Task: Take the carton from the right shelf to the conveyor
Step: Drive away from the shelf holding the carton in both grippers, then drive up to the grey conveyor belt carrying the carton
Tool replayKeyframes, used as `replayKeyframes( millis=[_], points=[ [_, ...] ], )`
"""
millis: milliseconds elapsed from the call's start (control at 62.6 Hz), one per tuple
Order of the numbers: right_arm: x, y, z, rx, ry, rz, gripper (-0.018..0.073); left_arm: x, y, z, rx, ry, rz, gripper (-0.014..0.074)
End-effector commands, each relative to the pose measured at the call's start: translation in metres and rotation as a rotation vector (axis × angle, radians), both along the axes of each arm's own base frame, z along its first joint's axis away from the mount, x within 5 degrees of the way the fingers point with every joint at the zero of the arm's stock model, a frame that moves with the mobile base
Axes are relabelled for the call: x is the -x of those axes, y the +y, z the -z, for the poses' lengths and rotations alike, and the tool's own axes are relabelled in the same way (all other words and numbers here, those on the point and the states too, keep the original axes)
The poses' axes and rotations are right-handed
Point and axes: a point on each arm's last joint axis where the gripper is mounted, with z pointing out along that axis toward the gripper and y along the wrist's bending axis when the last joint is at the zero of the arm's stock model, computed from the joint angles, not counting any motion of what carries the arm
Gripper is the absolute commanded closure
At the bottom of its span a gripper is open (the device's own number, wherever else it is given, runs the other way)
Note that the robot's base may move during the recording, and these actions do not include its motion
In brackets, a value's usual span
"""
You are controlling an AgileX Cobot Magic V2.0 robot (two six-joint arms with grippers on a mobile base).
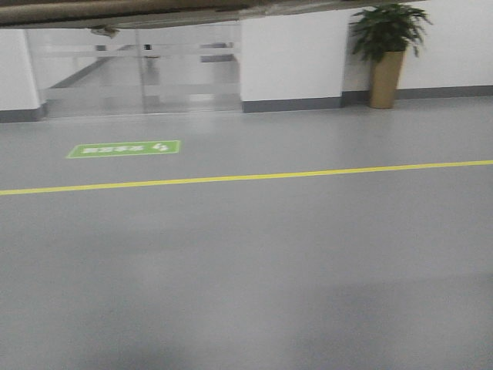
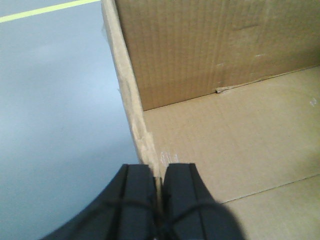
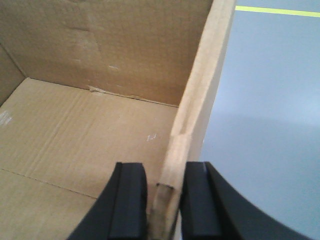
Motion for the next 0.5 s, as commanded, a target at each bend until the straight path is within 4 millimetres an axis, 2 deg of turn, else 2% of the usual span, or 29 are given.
replayKeyframes(
  millis=[0, 479],
  points=[
    [0.0048, 0.0046, -0.0094, -0.057, -0.064, -0.045, 0.0627, 0.0004, -0.005, -0.0047, 0.032, -0.045, 0.03, 0.0614],
    [0.0049, 0.0047, -0.0094, -0.059, -0.063, -0.046, 0.0627, -0.0002, -0.0031, -0.0051, 0.015, -0.054, 0.017, 0.0614]
  ],
)
